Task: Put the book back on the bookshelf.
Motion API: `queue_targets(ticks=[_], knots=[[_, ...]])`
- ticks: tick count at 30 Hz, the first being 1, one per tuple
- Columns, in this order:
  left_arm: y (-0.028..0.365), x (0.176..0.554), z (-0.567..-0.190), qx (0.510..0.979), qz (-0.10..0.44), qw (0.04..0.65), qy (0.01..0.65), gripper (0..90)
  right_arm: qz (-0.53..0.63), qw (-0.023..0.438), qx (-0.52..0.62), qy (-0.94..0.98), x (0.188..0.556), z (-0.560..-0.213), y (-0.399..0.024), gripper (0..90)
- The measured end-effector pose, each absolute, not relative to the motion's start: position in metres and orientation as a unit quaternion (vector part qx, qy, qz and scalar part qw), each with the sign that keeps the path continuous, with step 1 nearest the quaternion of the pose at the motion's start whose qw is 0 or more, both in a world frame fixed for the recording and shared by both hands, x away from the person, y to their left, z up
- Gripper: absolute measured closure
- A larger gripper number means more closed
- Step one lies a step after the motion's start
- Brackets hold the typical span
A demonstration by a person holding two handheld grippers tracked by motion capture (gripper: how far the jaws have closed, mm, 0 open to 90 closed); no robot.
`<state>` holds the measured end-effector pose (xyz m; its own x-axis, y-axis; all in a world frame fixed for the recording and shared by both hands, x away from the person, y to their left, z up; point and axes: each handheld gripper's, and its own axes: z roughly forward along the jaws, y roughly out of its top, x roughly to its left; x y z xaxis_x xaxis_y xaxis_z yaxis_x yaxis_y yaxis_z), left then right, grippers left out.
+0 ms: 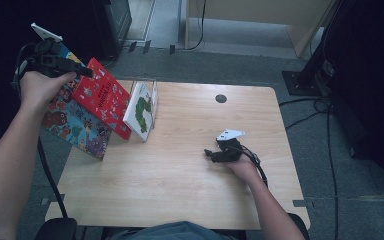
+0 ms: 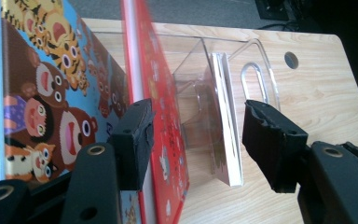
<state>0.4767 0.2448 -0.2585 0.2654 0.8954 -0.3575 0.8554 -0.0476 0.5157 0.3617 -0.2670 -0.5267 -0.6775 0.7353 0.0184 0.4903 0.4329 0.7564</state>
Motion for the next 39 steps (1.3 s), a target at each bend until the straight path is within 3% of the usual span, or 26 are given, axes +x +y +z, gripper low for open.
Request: queue_targets(ticks=[16,39], knots=[[0.188,0.444,-0.277,0.766,0.001,0.358,0.534,42.3,0.383,0.159,0.371,0.831,0.361,-0.527,-0.267,28.3],[0.136,0.39,-0.36,0.794,-0.053,0.378,0.474,41.4,0.382,0.159,0.372,0.831,0.361,-0.527,-0.266,26.8]])
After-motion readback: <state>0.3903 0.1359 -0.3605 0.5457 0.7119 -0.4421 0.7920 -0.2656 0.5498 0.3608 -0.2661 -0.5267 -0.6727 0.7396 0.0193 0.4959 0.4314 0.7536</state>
